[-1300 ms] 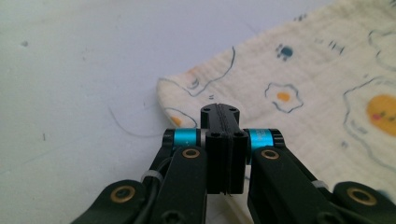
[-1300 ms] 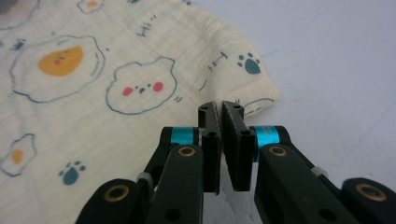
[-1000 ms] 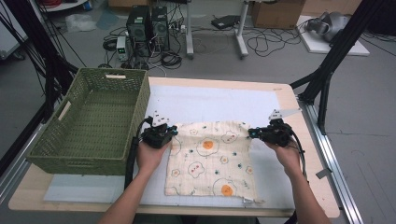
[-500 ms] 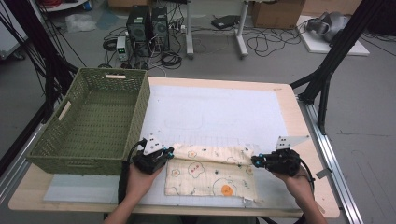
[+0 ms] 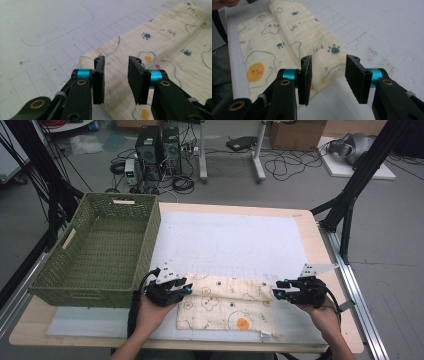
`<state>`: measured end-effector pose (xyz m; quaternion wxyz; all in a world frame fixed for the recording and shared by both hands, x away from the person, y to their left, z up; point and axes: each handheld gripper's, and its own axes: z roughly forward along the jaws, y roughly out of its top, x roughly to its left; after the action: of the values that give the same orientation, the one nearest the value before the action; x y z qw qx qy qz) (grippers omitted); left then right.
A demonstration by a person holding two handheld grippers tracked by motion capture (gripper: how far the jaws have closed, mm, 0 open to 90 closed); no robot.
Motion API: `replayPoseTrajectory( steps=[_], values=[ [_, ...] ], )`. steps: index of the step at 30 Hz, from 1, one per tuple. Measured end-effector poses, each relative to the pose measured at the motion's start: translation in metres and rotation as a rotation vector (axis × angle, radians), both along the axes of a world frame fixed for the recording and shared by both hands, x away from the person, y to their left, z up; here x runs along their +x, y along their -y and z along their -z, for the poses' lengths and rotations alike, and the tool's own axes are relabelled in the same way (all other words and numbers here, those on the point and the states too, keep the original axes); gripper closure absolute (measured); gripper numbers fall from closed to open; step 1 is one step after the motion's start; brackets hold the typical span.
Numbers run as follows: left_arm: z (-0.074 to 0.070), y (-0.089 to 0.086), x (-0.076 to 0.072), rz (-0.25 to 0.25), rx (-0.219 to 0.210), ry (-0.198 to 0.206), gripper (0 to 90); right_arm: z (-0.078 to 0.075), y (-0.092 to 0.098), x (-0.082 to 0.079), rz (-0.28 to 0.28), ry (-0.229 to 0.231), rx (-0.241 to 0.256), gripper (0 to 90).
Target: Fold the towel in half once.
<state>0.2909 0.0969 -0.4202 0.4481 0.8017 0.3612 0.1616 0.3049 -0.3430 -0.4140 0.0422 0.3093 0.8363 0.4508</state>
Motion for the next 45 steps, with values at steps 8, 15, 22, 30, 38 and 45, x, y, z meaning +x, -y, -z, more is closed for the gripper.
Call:
replayPoseTrajectory(
  steps=[8, 15, 22, 30, 38, 45],
  values=[
    [0.013, 0.004, 0.025, -0.058, 0.044, -0.070, 61.8, 0.012, -0.018, 0.018, -0.017, -0.035, -0.002, 51.5],
    [0.018, 0.006, 0.028, -0.012, 0.083, -0.080, 87.4, 0.021, -0.027, 0.018, -0.081, -0.061, -0.044, 77.2],
    [0.007, 0.002, 0.019, -0.009, 0.034, -0.024, 89.3, 0.012, -0.026, 0.014, -0.104, -0.027, -0.030, 86.9],
    [-0.005, -0.004, 0.007, -0.035, -0.033, 0.042, 89.3, -0.004, -0.024, 0.001, -0.099, 0.035, -0.012, 85.9],
    [-0.005, -0.014, -0.021, -0.016, -0.046, 0.092, 89.1, -0.012, -0.029, -0.019, -0.137, 0.077, -0.003, 84.7],
    [0.001, -0.021, -0.051, 0.063, -0.043, 0.050, 84.5, -0.009, -0.030, -0.051, -0.188, 0.081, -0.017, 81.4]
  ],
)
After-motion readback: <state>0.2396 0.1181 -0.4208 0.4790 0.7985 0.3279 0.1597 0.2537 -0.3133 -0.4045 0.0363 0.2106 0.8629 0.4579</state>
